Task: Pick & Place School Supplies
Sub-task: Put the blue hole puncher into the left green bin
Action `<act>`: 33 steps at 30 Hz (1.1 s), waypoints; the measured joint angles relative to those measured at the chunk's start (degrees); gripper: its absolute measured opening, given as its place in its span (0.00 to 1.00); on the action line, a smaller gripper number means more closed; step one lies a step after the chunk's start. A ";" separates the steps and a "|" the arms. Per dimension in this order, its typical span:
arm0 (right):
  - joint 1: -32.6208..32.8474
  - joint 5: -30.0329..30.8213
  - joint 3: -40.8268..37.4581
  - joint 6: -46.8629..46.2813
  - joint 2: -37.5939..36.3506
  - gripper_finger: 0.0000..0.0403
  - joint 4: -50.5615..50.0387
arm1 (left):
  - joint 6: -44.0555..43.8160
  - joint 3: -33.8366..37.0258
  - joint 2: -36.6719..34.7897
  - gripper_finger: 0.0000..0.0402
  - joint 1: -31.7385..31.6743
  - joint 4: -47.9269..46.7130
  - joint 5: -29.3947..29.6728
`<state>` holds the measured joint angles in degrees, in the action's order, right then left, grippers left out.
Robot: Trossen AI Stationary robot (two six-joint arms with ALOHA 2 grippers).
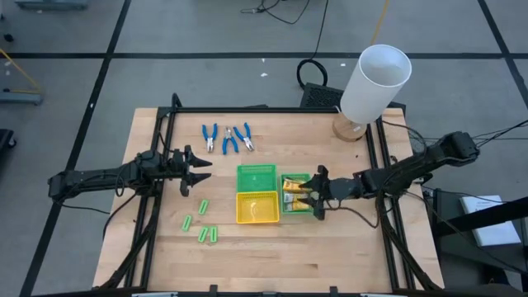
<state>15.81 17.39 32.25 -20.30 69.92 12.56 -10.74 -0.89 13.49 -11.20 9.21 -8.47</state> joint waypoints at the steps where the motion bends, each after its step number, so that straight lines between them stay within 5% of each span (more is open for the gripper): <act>1: 0.03 -1.70 0.00 -0.04 -1.14 0.56 0.00 | 0.01 0.00 0.00 0.53 0.00 0.00 0.01; 20: 0.05 -32.06 0.00 0.01 -21.23 0.56 -1.67 | 0.00 0.00 0.00 0.53 0.00 0.00 0.01; 26: 0.05 -34.03 0.00 5.30 -27.72 0.56 -10.32 | 0.01 0.00 -0.02 0.53 0.00 -0.01 0.00; 33: 0.03 -29.59 -3.74 7.58 -33.37 0.56 -13.75 | 0.02 0.00 0.00 0.53 0.00 -0.02 0.02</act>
<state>15.84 -12.20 28.51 -12.72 36.55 -1.19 -10.72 -0.89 13.50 -11.20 9.19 -8.45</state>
